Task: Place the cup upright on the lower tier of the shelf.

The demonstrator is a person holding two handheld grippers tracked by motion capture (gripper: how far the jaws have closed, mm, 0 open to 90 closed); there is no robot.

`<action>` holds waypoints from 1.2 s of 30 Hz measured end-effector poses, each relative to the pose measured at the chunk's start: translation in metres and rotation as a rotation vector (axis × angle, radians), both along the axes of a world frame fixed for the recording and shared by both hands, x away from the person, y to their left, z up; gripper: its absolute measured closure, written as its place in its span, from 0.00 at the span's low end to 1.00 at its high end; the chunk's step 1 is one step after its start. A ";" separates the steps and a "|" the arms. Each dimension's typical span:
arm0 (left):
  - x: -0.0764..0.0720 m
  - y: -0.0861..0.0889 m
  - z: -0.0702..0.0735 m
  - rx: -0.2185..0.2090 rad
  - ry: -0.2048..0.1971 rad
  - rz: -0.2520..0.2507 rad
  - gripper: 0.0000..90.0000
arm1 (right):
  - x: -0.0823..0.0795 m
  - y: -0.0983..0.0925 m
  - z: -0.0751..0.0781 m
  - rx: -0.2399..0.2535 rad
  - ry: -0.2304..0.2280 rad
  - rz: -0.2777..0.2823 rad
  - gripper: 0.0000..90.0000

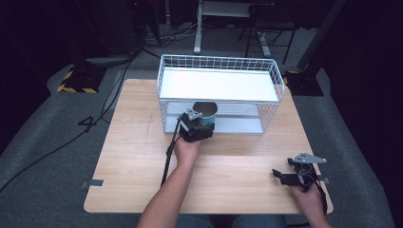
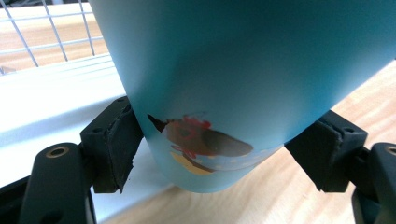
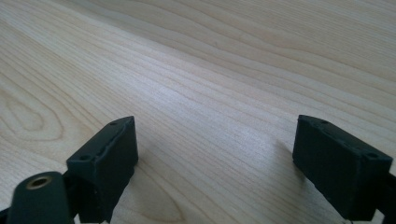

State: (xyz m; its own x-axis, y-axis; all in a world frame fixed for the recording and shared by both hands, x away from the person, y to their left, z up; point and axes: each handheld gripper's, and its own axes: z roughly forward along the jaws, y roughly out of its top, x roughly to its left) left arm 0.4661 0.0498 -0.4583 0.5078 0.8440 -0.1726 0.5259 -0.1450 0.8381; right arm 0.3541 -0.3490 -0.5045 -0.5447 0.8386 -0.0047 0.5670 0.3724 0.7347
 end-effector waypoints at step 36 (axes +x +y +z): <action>0.060 -0.058 -0.024 -0.041 -0.007 0.061 0.25 | 0.001 0.002 0.000 0.000 -0.001 0.018 0.17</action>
